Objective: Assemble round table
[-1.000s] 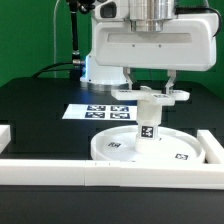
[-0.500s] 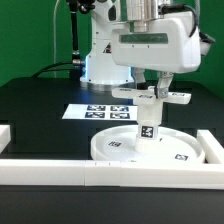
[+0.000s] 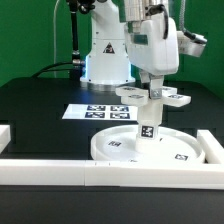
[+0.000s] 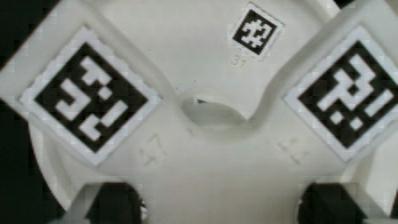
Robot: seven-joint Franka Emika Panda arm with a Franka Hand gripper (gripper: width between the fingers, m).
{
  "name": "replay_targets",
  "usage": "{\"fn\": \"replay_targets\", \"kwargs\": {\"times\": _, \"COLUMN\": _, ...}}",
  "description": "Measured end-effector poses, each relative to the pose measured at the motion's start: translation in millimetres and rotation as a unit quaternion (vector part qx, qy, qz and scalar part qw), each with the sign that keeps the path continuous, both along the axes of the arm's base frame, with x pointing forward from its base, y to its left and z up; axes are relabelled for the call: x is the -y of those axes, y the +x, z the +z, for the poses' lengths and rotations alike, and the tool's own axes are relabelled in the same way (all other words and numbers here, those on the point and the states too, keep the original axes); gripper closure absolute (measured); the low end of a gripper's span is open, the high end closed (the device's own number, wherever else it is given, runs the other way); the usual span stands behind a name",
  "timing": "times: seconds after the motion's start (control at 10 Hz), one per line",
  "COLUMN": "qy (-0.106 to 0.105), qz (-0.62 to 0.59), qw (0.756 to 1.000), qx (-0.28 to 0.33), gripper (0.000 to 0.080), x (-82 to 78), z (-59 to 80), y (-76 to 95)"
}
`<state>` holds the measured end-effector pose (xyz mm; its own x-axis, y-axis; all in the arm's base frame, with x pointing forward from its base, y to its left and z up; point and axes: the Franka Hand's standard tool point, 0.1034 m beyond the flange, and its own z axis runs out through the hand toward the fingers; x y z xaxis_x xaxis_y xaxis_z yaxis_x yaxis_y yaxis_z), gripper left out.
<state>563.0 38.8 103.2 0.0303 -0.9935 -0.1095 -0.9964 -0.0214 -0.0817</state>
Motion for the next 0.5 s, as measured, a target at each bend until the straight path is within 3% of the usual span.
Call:
{"fn": "replay_targets", "kwargs": {"times": 0.4, "qy": 0.009, "qz": -0.044, "qw": 0.999, "qx": -0.012, "gripper": 0.0352, "x": -1.5, "z": 0.8, "y": -1.0}}
{"fn": "replay_targets", "kwargs": {"times": 0.5, "qy": 0.015, "qz": -0.026, "qw": 0.999, "qx": -0.022, "gripper": 0.0194, "x": -3.3, "z": 5.7, "y": -0.9}}
